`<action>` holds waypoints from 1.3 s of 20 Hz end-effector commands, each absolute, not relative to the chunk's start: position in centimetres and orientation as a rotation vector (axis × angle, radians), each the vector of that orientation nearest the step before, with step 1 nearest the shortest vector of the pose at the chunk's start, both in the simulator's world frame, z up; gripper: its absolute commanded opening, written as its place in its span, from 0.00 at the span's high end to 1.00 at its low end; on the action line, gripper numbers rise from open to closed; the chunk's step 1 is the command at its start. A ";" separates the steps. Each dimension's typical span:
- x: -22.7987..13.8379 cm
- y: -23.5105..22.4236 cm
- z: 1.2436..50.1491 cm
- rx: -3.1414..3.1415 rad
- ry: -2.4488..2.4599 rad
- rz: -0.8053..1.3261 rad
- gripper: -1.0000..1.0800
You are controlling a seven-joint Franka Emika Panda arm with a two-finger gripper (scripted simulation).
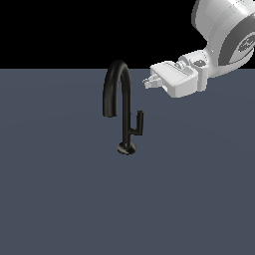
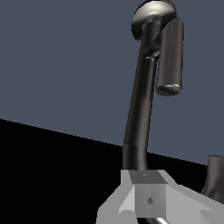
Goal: Turn on the faucet by rotating a designated handle.
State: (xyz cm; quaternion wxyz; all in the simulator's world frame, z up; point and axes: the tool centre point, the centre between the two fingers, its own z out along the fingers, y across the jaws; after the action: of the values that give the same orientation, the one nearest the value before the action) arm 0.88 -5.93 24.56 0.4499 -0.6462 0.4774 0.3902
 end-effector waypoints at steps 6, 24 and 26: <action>2.6 -6.0 19.1 -1.301 1.268 1.034 1.00; 3.5 -5.3 14.1 -1.031 1.328 1.083 1.00; 3.5 -5.3 14.1 -1.032 1.328 1.083 1.00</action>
State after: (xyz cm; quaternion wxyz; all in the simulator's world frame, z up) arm 3.45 -5.30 14.12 0.5402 -0.4341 0.5587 0.4557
